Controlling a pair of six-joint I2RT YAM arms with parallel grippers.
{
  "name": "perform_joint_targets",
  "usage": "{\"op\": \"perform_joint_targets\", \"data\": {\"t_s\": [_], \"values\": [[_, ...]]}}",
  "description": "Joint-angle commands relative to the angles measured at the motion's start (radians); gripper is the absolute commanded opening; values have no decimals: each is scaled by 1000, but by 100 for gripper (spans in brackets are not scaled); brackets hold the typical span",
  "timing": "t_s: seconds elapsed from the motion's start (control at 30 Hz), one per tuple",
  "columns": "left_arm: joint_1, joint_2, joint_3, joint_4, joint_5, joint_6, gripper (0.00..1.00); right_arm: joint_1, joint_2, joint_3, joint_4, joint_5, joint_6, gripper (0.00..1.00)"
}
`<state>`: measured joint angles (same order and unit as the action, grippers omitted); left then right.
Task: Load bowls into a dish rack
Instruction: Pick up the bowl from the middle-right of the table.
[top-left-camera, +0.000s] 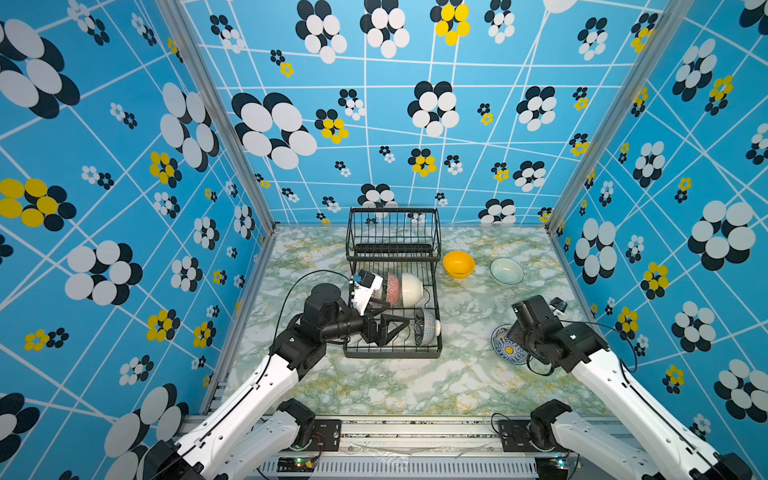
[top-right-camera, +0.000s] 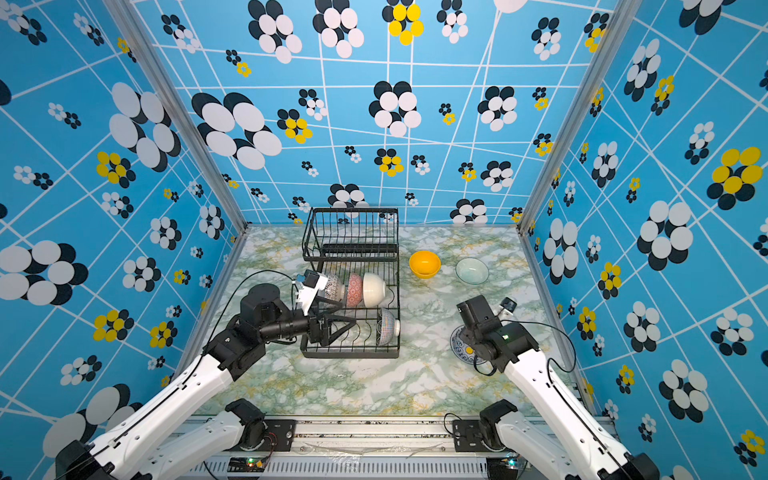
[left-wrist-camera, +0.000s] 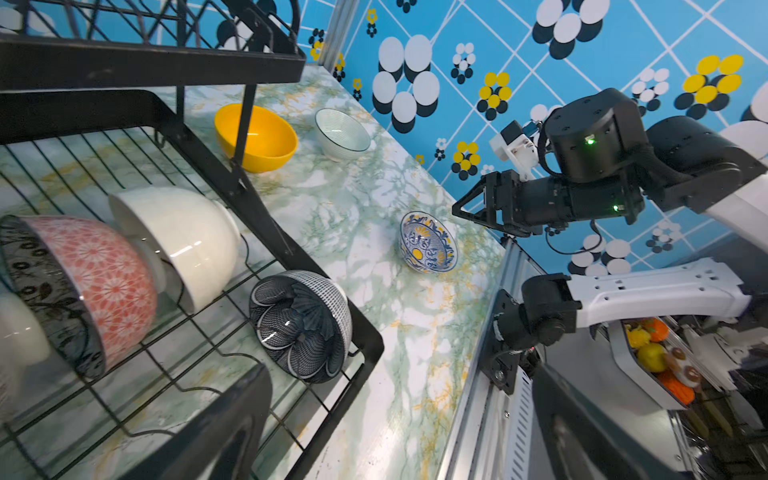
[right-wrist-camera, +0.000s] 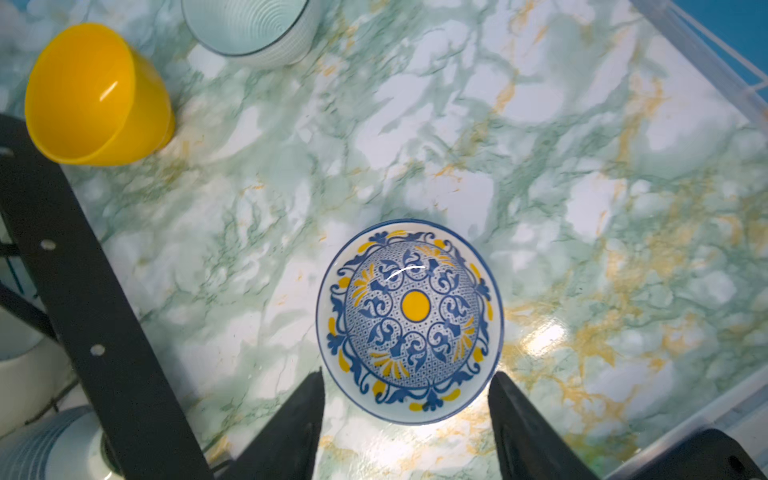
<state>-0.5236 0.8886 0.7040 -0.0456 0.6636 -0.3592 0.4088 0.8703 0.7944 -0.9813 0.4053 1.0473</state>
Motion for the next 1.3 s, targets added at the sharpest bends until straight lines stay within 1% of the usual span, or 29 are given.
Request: {"op": "perform_joint_targets", "data": {"t_s": [0.0, 0.07, 0.17, 0.23, 0.37, 0.5, 0.63, 0.77, 1.03, 1.17, 1.27], "values": [[4, -43, -48, 101, 39, -42, 99, -18, -75, -61, -84, -34, 148, 60], [5, -52, -65, 110, 21, -44, 99, -18, -93, -61, -127, -34, 181, 54], [2, -46, -48, 59, 35, -26, 99, -18, -46, -25, -238, -13, 184, 52], [-2, -48, -44, 54, 48, -23, 99, -18, -33, -31, -257, -13, 189, 52], [-13, -42, -46, 52, 56, -21, 99, -18, -44, -87, -191, -26, 205, 45], [-18, -17, -31, 1, 37, -8, 99, -18, -27, -109, -156, -43, 207, 42], [-21, -16, -39, 13, 38, -15, 99, -18, -24, -154, -101, -64, 216, 39], [-22, -4, -39, 13, 38, -17, 99, -18, -21, -195, -23, -57, 220, 36], [-23, 19, -39, 11, 44, -25, 99, -18, 73, -202, 82, -51, 197, 33], [-23, 25, -41, 10, 42, -25, 99, -19, 88, -213, 105, -59, 197, 28], [-23, 32, -41, 10, 43, -27, 99, -18, 83, -224, 101, -69, 197, 28]]}}
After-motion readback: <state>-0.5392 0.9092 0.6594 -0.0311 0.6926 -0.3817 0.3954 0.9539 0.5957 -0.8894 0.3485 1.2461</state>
